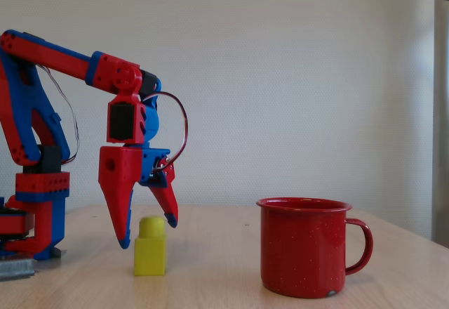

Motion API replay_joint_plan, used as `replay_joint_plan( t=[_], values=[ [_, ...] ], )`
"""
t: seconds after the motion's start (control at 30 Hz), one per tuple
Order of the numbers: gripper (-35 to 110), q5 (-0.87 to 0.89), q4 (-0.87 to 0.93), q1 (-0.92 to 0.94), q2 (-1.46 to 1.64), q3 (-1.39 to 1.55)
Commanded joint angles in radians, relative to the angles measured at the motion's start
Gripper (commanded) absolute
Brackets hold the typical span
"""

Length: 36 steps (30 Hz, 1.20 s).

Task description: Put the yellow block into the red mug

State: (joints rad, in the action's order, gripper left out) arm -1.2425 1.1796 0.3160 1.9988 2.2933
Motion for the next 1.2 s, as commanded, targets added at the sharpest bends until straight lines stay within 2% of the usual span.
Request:
replay_joint_plan(
  t=[0.0,0.4,0.63,0.77,0.93,1.03,1.17],
  values=[
    [40,-0.034,-0.014,0.020,0.014,-0.003],
    [37,-0.077,-0.081,-0.015,-0.008,0.021],
    [22,-0.060,-0.078,-0.035,-0.002,0.021],
    [9,-0.046,-0.080,-0.043,0.000,0.020],
    [7,-0.028,-0.087,-0.051,0.000,0.020],
    [0,0.005,-0.091,-0.061,-0.002,0.017],
    [0,0.097,-0.091,-0.066,0.003,0.006]
  ],
)
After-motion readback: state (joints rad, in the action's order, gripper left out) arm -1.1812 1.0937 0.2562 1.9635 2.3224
